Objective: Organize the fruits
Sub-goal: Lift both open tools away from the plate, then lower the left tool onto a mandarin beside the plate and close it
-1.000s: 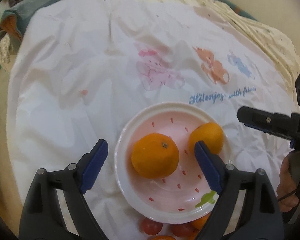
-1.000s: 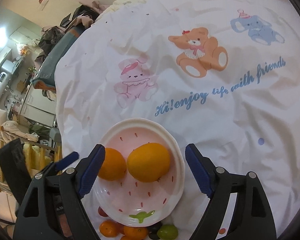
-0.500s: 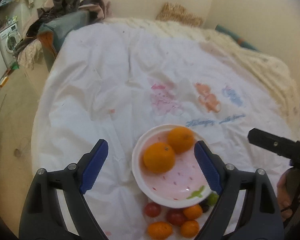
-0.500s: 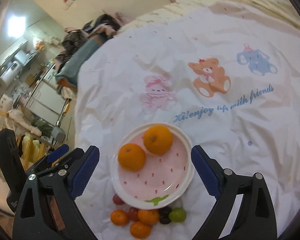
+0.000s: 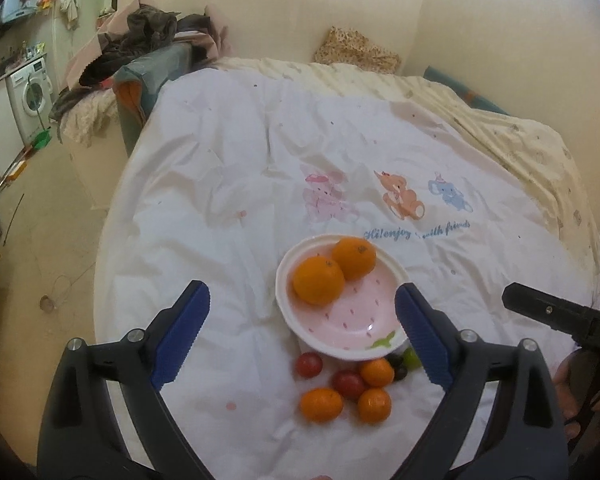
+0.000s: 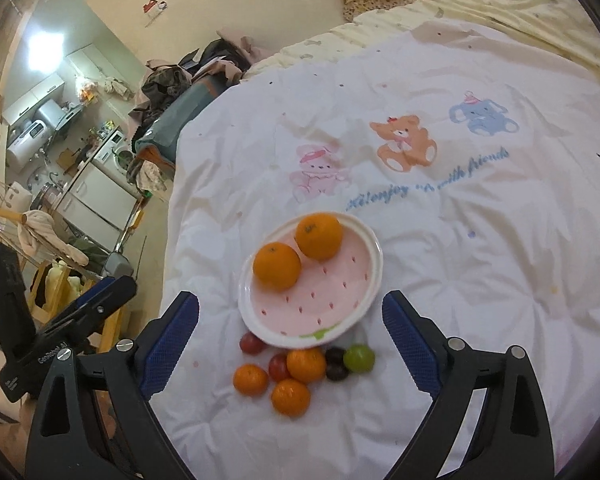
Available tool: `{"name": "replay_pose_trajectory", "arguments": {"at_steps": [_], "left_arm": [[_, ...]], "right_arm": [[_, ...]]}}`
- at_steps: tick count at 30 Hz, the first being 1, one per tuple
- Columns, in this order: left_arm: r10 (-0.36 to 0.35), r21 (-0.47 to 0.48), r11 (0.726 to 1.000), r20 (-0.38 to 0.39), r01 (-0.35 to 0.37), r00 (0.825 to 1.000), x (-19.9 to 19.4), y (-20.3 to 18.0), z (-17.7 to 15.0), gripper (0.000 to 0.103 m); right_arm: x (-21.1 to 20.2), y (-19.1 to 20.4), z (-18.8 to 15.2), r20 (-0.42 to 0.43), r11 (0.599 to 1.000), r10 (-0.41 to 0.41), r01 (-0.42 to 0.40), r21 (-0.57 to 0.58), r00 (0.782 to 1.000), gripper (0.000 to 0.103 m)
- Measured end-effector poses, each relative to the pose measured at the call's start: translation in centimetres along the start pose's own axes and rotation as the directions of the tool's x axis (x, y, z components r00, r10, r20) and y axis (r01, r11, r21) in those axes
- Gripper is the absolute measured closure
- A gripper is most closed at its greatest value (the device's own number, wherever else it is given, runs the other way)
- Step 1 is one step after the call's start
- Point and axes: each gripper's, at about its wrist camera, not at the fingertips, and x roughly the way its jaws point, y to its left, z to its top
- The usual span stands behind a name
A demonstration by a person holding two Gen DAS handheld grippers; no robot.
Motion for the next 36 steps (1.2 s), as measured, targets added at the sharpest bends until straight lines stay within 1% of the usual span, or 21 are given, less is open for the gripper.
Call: {"name": "replay_pose_trajectory", "arguments": {"at_steps": [3,9,14,16,18,20,23,25,28,29,30,31,32,34,35,36], "left_arm": [[0.026,0.003,1.0,-0.011,-0.026,1.0,-0.4,-0.2,-0.9,0.011],[0.048,-0.004,0.999,-0.04,-0.048,0.998,-0.4,-0.5,-2.5,0.011],[0.055,0.002,0.998,-0.072,-0.055,0.996,0.1,-0.8,-3.4,0.011],[0.055,0.005,0.998,-0.09,-0.055,0.994,0.6,-1.0,-3.8,0.011],[0.052,0.005,0.999,-0.128,-0.051,0.99,1.6,-1.0,-4.2,0.011],[0.072,0.003,0.997,-0.166,-0.073,0.983,2.7,-0.8,-4.6,0.011],[0.078,-0.006,0.997,-0.213,-0.081,0.974,3.7,-0.4,-5.3,0.011],[0.076,-0.001,0.997,-0.25,-0.078,0.965,4.4,-0.4,-5.9,0.011],[0.05,0.016,0.999,-0.329,-0.047,0.943,5.9,-1.0,-7.1,0.012],[0.033,0.017,0.999,-0.359,-0.029,0.933,6.4,-1.3,-7.5,0.012],[0.018,0.033,0.999,-0.404,-0.005,0.915,7.3,-2.0,-8.2,0.014],[0.018,0.055,0.998,-0.433,0.006,0.901,7.9,-2.5,-8.7,0.019],[0.023,0.072,0.997,-0.45,0.01,0.893,8.3,-2.9,-9.0,0.027],[0.038,0.097,0.995,-0.491,0.012,0.87,9.5,-3.4,-9.8,0.035],[0.038,0.096,0.995,-0.499,0.012,0.866,9.7,-3.5,-10.0,0.039],[0.042,0.097,0.995,-0.506,0.008,0.862,10.0,-3.5,-10.1,0.041]], "right_arm": [[-0.6,-0.3,-1.1,0.001,1.0,-0.022,0.022,0.01,1.0,0.008],[-1.1,-1.2,-3.3,-0.022,0.997,-0.05,0.051,0.053,0.998,0.008],[-0.7,-1.8,-4.0,-0.044,0.996,-0.078,0.079,0.045,0.996,0.008],[-0.2,-2.1,-4.1,-0.055,0.994,-0.091,0.094,0.049,0.994,0.008],[0.2,-2.6,-4.1,-0.068,0.991,-0.117,0.121,0.062,0.991,0.008],[0.4,-3.1,-4.1,-0.079,0.983,-0.156,0.162,0.082,0.985,0.008],[0.5,-4.3,-4.0,-0.101,0.975,-0.163,0.176,0.136,0.981,0.008],[0.7,-4.9,-3.9,-0.11,0.972,-0.151,0.168,0.167,0.982,0.008],[1.2,-5.1,-3.6,-0.121,0.969,-0.16,0.179,0.172,0.98,0.008],[1.4,-5.0,-3.5,-0.124,0.969,-0.157,0.177,0.173,0.98,0.008],[1.5,-5.0,-3.4,-0.127,0.97,-0.153,0.174,0.172,0.98,0.008],[1.7,-4.9,-3.3,-0.131,0.971,-0.151,0.172,0.167,0.98,0.008],[1.8,-4.8,-3.3,-0.133,0.971,-0.151,0.172,0.163,0.98,0.008],[1.9,-4.7,-3.2,-0.134,0.973,-0.15,0.17,0.157,0.98,0.008],[2.0,-4.6,-3.2,-0.135,0.974,-0.147,0.167,0.154,0.98,0.008],[2.0,-4.6,-3.2,-0.136,0.974,-0.145,0.165,0.152,0.98,0.008]]}}
